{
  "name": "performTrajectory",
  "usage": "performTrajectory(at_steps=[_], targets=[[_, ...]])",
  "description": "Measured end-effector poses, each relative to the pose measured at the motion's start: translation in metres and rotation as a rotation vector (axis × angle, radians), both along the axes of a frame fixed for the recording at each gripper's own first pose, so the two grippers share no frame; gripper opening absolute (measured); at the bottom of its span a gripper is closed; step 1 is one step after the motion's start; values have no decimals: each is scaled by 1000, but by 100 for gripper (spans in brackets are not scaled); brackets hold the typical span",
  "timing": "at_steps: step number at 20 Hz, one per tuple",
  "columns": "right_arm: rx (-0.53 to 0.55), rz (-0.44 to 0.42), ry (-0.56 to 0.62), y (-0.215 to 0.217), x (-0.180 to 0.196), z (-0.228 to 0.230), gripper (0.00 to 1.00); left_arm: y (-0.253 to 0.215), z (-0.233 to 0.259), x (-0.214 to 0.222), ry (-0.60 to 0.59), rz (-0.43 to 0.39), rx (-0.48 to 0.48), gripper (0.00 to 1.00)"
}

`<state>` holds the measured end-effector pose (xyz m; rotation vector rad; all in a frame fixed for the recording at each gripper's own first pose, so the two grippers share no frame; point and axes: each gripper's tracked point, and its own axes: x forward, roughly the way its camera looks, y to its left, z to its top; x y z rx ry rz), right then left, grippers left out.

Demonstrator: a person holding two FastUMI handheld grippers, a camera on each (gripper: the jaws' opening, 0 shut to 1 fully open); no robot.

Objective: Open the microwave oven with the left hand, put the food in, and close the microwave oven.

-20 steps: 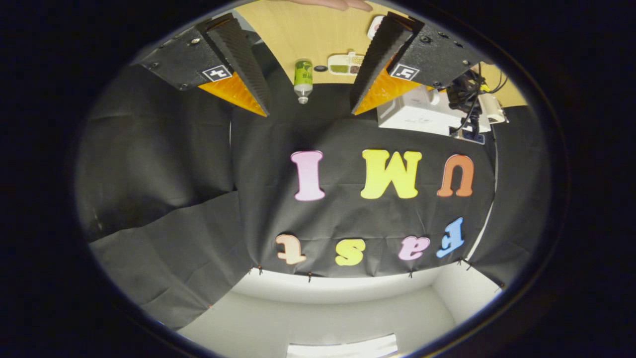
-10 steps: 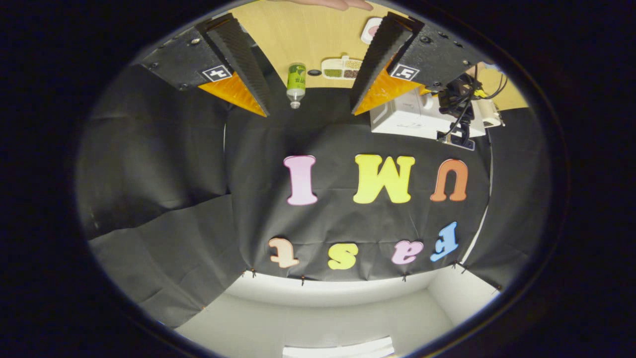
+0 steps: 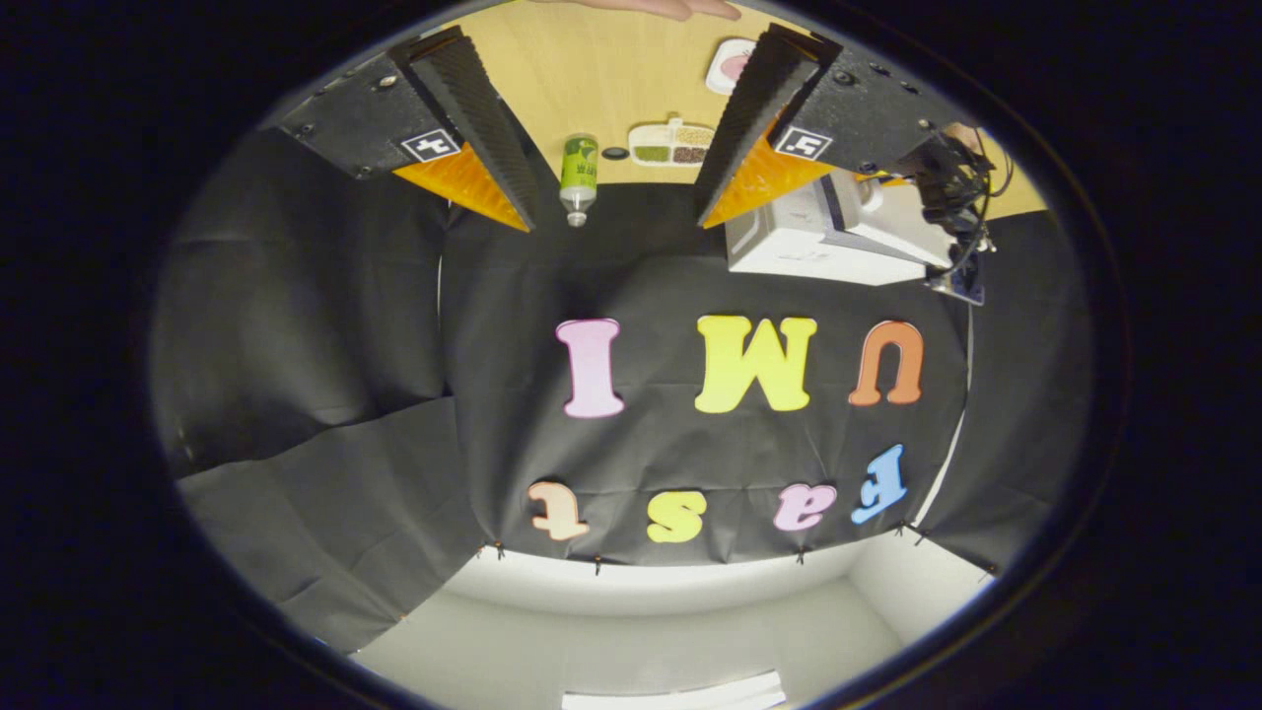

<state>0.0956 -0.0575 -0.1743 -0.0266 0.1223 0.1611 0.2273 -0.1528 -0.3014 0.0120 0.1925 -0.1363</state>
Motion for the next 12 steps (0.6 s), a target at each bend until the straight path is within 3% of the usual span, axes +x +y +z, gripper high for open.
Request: performTrajectory(at_steps=[6,7,10,11,12], targets=[[7,21,40,20,-19,-7,100,48,3,-70,-43,-39,8,0],[10,29,39,26,-25,-6,100,55,3,-80,-45,-50,9,5],[12,52,25,43,-39,0,100,76,4,-99,-44,-92,-12,6],[10,63,20,50,-43,2,100,85,3,-105,-39,-106,-15,16],[5,74,15,56,-47,5,100,93,5,-111,-44,-121,-13,19]])
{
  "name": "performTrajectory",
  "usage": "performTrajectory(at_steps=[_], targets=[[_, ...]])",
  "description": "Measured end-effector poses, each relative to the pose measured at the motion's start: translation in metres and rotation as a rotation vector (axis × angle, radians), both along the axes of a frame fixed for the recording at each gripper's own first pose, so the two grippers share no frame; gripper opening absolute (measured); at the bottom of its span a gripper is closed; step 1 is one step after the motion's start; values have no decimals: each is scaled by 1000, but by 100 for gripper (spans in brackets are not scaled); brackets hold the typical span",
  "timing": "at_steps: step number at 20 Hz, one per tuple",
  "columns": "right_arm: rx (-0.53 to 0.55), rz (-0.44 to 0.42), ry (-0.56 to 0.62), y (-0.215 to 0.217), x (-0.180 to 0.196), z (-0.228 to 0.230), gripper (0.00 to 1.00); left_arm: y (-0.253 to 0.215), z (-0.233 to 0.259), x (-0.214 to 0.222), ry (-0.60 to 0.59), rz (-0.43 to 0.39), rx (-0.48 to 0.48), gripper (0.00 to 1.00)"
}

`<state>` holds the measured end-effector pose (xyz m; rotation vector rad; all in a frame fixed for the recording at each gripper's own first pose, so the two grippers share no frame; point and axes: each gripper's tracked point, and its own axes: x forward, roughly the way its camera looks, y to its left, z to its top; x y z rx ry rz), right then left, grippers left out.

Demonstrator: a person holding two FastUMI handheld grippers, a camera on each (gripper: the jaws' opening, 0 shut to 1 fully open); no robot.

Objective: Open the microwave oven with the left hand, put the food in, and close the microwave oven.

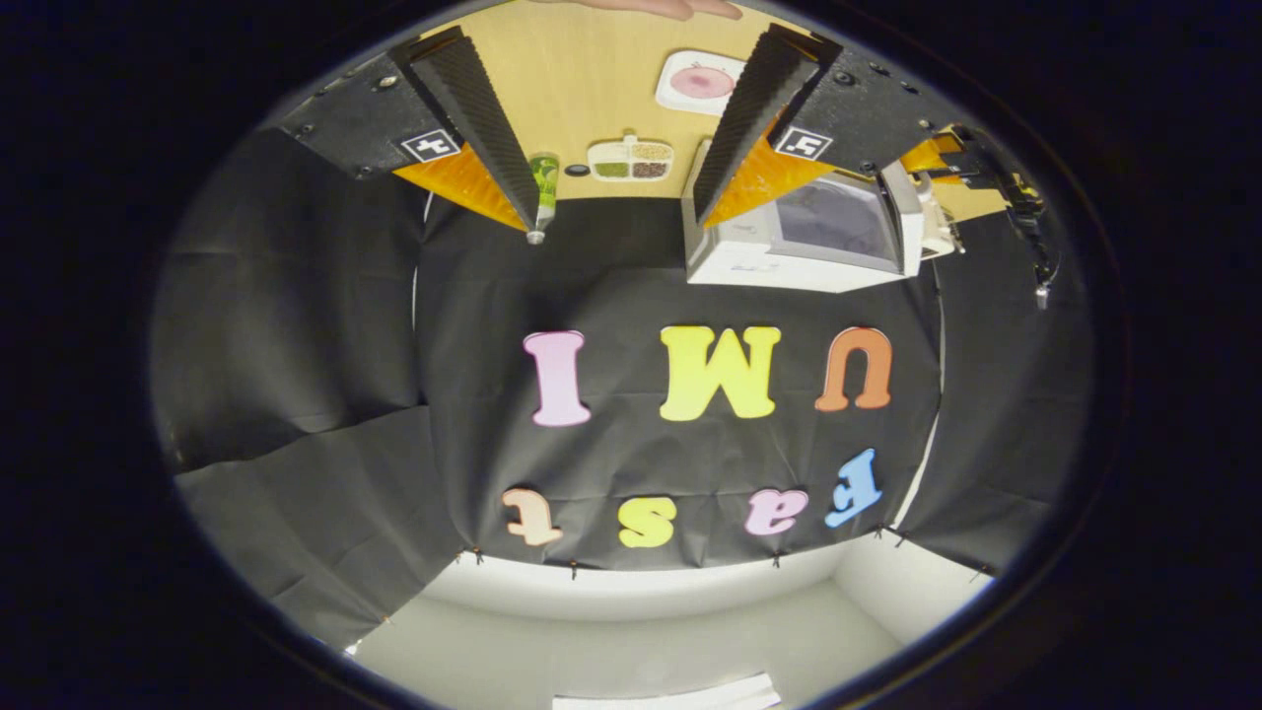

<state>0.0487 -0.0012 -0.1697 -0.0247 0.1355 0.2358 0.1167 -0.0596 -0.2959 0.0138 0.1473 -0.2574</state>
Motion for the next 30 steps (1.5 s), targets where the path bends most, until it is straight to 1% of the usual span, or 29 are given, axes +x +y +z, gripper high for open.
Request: performTrajectory(at_steps=[1,2,3,4,5,6,7,8,9,10,11,12,14,15,16,17,18,19,20,21,22,23,24,25,26,27,28,29,30], targets=[[-5,10,-6,5,-4,2,100,12,-1,-5,4,3,3,26],[-13,18,-12,9,-7,3,100,25,-2,-10,7,12,6,30],[-22,26,-15,13,-9,4,100,38,-2,-14,15,20,0,59],[-28,30,-13,16,-11,4,100,51,-2,-18,19,41,-13,54],[-29,33,-8,18,-13,2,100,62,-2,-25,30,56,-33,70],[-30,38,0,21,-14,0,92,77,-1,-33,34,84,-44,69],[-32,44,10,24,-16,-4,92,93,1,-42,34,118,-57,82],[-33,48,20,27,-18,-7,92,110,1,-52,41,147,-71,83],[-31,54,30,29,-19,-10,100,125,4,-63,42,174,-90,84],[-28,62,41,33,-20,-13,100,138,7,-73,40,199,-116,85],[-25,70,54,36,-20,-17,92,151,14,-87,36,234,-145,88],[-26,79,70,39,-19,-22,92,164,18,-101,42,268,-173,90],[-34,93,112,44,-17,-36,92,172,33,-122,33,284,-197,90],[-40,99,133,47,-14,-41,92,180,42,-130,18,300,-178,90],[-49,104,155,49,-10,-46,100,185,50,-138,15,316,-134,90],[-59,106,173,49,-5,-51,100,194,56,-144,14,353,-85,90],[-70,106,193,49,1,-56,100,197,64,-147,7,374,-46,89],[-81,106,217,48,7,-61,100,194,75,-148,-2,386,-33,76],[-89,106,240,47,14,-66,92,186,83,-149,-6,372,-42,70],[-97,108,270,45,20,-72,92,180,91,-147,-12,362,-48,64],[-107,112,302,44,25,-79,100,176,100,-144,-24,361,-53,61],[-121,115,342,43,29,-88,100,175,109,-142,-43,364,-53,54],[-136,122,388,42,33,-97,100,174,118,-139,-63,371,-44,54],[-151,134,444,42,35,-107,100,170,125,-135,-81,369,-36,46],[-159,146,502,41,37,-118,100,162,130,-132,-94,359,-31,53],[-165,162,566,42,38,-131,100,157,133,-127,-97,348,-28,78],[-170,169,631,41,40,-144,100,151,135,-123,-97,339,-30,79],[-180,173,703,42,45,-159,92,145,137,-117,-97,329,-28,78],[-184,179,771,41,48,-174,100,140,138,-111,-96,323,-21,80]])
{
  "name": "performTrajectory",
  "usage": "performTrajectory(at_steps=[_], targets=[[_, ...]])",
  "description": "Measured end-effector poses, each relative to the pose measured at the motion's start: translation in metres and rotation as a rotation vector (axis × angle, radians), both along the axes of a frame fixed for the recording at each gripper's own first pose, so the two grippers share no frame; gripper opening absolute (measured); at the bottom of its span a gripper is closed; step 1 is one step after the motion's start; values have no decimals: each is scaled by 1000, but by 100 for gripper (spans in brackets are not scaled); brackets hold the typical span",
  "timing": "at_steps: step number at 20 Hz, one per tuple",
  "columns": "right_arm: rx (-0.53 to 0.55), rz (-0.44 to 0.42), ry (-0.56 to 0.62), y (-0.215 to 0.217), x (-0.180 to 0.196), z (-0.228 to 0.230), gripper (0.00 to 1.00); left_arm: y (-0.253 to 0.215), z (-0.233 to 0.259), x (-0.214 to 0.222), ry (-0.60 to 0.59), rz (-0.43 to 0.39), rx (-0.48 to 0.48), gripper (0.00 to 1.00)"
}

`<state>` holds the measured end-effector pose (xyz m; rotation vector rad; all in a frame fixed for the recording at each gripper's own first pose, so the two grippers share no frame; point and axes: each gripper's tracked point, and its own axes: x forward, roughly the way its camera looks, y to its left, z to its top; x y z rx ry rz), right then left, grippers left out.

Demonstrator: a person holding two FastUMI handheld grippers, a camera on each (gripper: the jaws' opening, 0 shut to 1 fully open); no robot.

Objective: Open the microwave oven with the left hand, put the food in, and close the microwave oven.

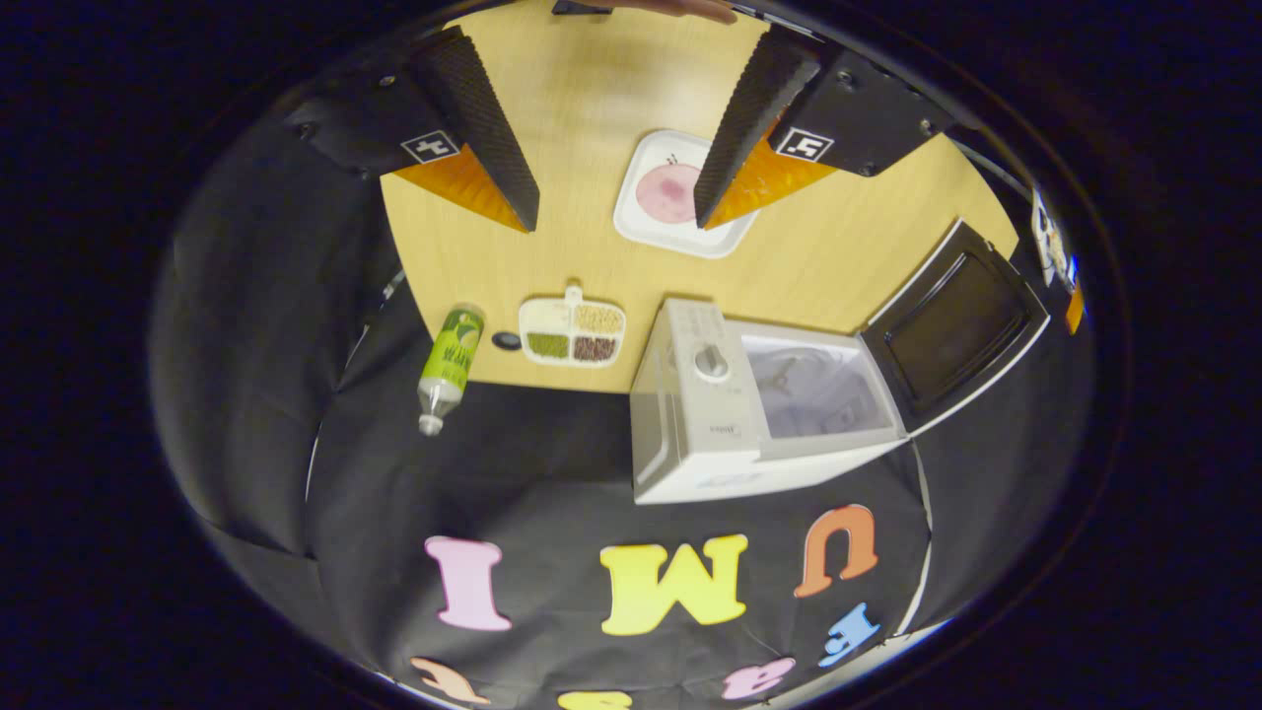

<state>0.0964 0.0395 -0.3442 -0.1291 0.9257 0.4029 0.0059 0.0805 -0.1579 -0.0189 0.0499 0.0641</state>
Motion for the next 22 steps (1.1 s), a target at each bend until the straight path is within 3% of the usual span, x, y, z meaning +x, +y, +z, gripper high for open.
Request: performTrajectory(at_steps=[3,4,5,6,7,8,10,11,13,14,15,16,18,22], targets=[[8,7,214,-3,-10,-47,100,-12,1,14,8,-11,20,82],[11,-1,282,-1,-10,-63,87,-17,1,18,5,-18,22,83],[14,-22,348,-2,-11,-78,86,-22,1,22,2,-25,24,84],[20,-35,397,-1,-11,-91,94,-25,1,26,2,-29,26,86],[26,-44,449,1,-12,-104,93,-27,2,30,-6,-29,26,88],[35,-51,497,5,-12,-113,78,-30,4,32,-13,-28,22,89],[63,-62,587,13,-16,-126,70,-36,4,38,-22,-38,14,92],[69,-62,625,18,-18,-135,78,-37,5,40,-22,-40,13,94],[68,-63,671,23,-18,-150,67,-38,4,43,-13,-37,21,95],[76,-56,723,26,-22,-157,54,-36,4,43,-8,-30,30,95],[81,-53,719,25,-14,-159,29,-35,4,43,-7,-20,38,95],[109,-30,736,25,-13,-163,14,-33,6,42,-7,-8,40,95],[173,-68,782,23,-12,-164,0,-35,7,39,-4,-11,27,95],[277,-117,825,22,-13,-160,4,-41,18,34,-20,-53,-21,95]])
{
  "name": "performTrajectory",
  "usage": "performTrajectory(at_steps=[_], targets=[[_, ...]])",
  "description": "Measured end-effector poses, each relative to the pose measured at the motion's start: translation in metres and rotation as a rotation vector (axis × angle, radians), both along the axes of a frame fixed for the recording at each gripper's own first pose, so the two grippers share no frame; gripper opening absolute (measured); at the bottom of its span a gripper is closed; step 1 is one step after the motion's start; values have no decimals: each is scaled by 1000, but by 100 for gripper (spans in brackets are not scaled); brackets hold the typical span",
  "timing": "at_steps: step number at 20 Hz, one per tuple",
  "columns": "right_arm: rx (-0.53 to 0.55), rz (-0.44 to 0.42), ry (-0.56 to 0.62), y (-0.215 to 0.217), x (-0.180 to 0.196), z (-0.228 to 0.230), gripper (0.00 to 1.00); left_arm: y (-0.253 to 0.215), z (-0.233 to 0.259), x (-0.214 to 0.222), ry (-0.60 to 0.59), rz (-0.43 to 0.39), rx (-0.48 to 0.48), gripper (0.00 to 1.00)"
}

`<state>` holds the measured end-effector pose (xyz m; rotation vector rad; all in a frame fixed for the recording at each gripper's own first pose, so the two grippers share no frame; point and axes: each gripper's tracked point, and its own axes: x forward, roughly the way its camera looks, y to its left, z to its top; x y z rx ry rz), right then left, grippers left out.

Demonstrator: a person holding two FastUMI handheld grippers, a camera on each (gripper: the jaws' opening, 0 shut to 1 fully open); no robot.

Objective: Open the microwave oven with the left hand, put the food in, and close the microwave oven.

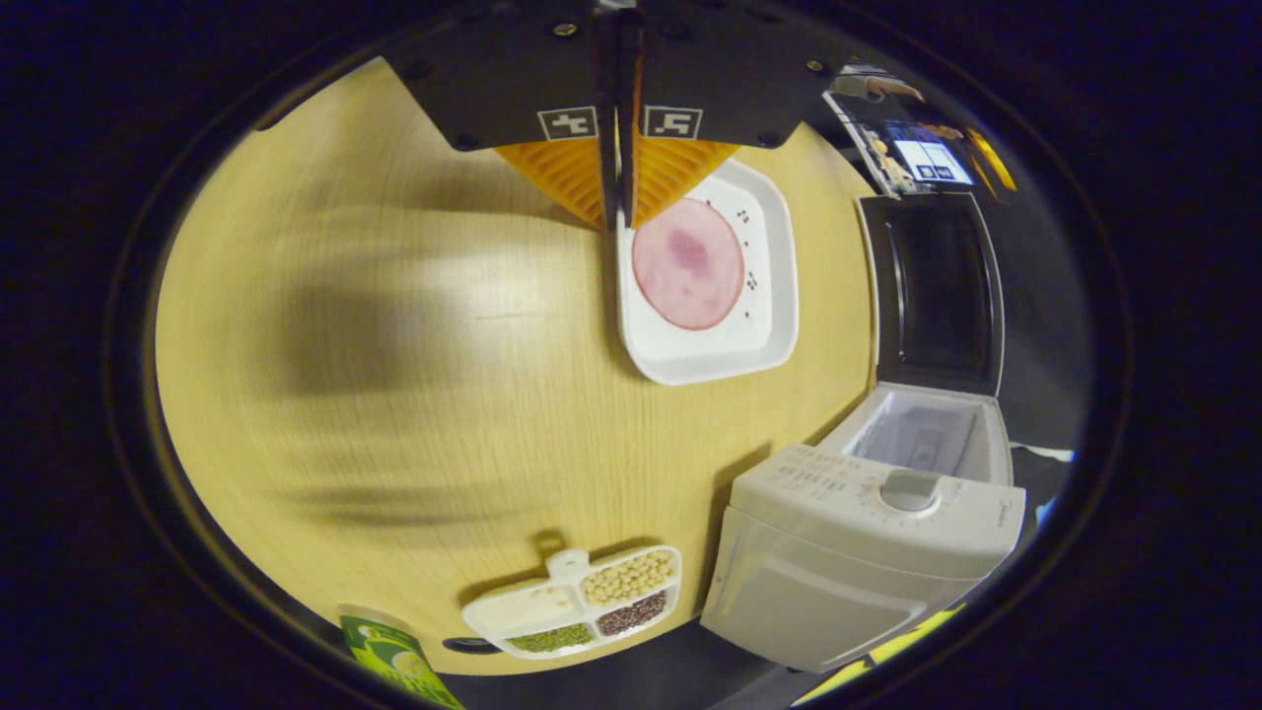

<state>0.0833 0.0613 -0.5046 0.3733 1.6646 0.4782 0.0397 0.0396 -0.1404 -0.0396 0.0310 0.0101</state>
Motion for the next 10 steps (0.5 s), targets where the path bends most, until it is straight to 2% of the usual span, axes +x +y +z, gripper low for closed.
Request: performTrajectory(at_steps=[1,3,4,5,6,9,10], targets=[[12,-23,5,-1,-2,1,0,1,0,-2,2,-3,-5,95],[22,-70,2,-6,-7,3,4,6,-1,-6,3,1,6,95],[27,-88,-3,-7,-8,6,4,8,-4,-10,10,0,15,85],[26,-112,-23,-7,-7,9,4,9,-8,-13,22,-5,27,84],[10,-129,-47,-9,-8,12,4,12,-12,-16,29,-8,41,95],[31,-159,-93,-5,-14,40,4,21,-20,-26,41,-4,76,94],[47,-159,-104,0,-17,52,0,23,-19,-28,33,-1,75,94]])
